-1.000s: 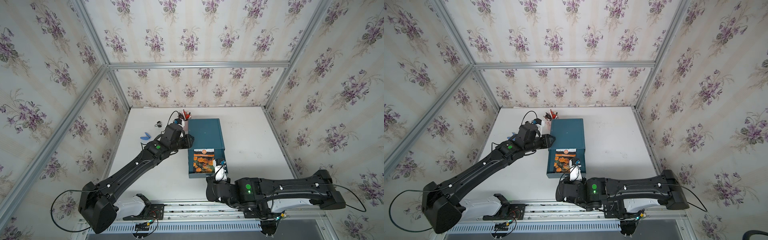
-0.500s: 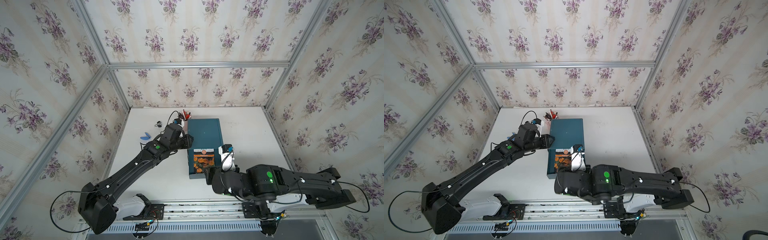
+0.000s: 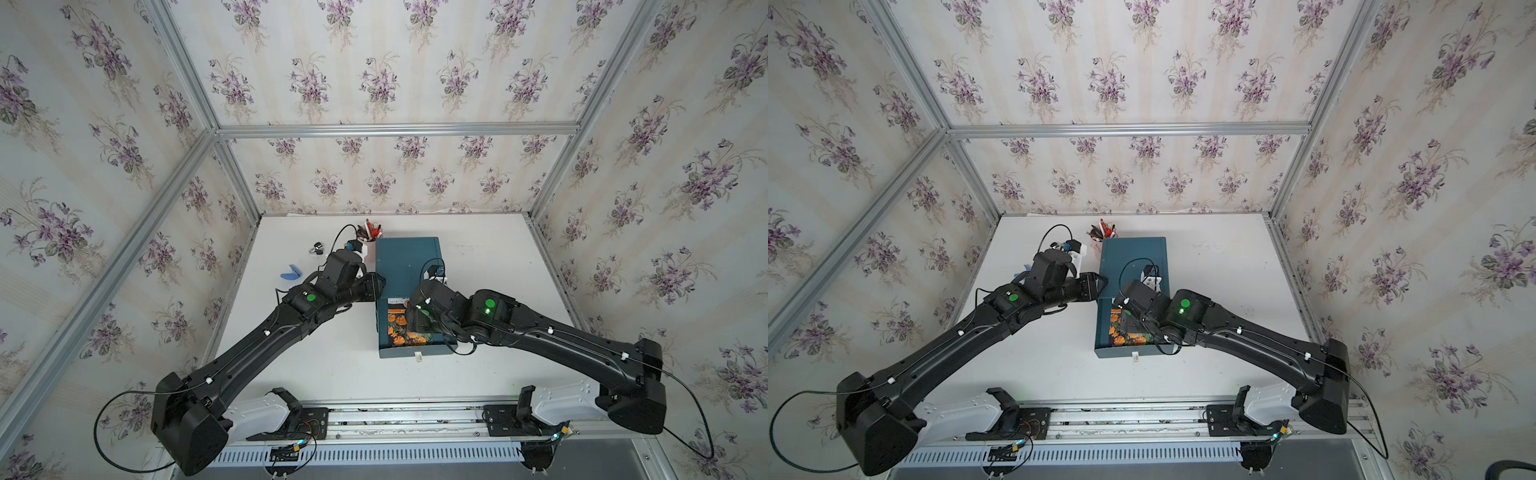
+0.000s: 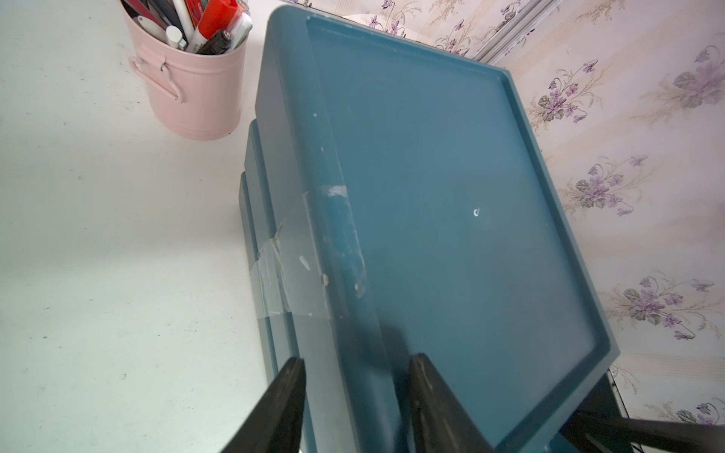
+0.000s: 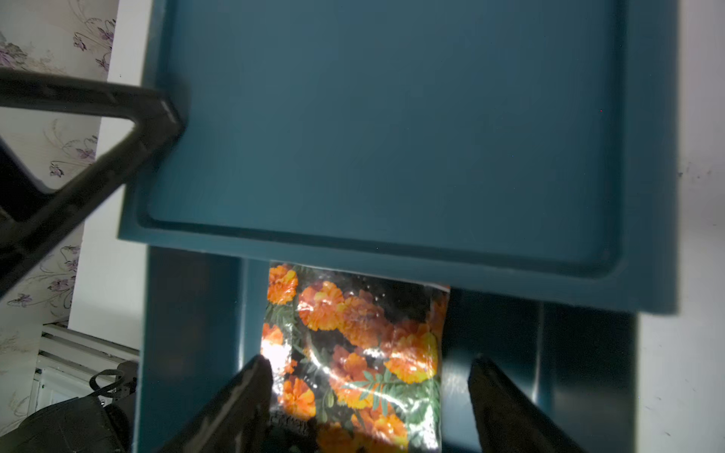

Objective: Take the seed bags out of the drawer
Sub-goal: Pick up the seed packet from the drawer.

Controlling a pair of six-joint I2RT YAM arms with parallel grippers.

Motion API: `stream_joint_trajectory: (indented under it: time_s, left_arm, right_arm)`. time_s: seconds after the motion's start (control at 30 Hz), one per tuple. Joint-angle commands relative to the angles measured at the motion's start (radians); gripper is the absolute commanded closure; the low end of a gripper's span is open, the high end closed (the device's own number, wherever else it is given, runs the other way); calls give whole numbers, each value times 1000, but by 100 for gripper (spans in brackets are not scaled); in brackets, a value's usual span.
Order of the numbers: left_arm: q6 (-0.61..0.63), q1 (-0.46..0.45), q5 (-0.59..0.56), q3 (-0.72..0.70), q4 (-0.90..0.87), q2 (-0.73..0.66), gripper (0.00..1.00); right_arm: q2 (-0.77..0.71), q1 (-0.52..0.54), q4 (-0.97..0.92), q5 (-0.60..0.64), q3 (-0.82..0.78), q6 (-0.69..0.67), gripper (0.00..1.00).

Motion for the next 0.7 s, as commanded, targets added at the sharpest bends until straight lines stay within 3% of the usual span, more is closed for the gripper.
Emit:
stream_joint_trajectory:
  time_s: [0.0,0.37,0.57,0.67]
  left_arm:
    - [29,0,-5,-12,-202,13,53]
    - [44,0,-6,-7,-214,21,54]
    - [48,-1,-5,-22,-206,21,54]
    - [43,-1,6,-31,-195,22,54]
  right_arm:
    - [-3,-24,67,-46,-33,-28,18]
    - [42,-63,178,-102,-133,-9,20]
    - [52,-62,238,-156,-151,-1,31]
    - [57,-63,249,-164,-152,0,44]
